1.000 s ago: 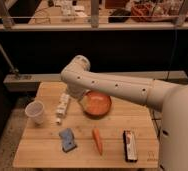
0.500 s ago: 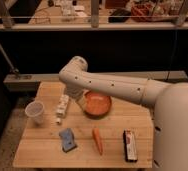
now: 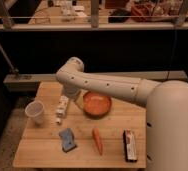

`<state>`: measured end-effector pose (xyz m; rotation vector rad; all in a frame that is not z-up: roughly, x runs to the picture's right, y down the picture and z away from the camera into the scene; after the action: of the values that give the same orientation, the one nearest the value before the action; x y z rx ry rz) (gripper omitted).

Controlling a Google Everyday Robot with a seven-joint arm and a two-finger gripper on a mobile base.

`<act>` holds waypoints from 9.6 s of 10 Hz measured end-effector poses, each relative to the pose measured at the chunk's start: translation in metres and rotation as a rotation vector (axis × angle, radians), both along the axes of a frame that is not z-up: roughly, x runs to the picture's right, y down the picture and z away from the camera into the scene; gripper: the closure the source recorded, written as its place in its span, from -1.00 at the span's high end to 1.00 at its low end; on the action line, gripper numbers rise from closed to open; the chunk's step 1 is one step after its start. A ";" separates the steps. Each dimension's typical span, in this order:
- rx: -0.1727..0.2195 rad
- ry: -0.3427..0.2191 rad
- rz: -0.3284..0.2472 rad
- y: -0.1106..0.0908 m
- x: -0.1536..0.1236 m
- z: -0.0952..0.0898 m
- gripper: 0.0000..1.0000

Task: Stand the bottle upright

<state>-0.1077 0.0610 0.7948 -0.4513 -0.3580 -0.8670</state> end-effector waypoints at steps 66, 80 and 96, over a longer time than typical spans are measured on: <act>0.199 -0.036 -0.112 0.035 -0.081 0.075 -0.99; 0.340 -0.034 -0.244 0.021 -0.105 0.046 -0.99; 0.315 -0.595 0.436 -0.032 -0.057 -0.019 -0.99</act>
<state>-0.1648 0.0286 0.7759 0.1901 -0.8179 -0.5978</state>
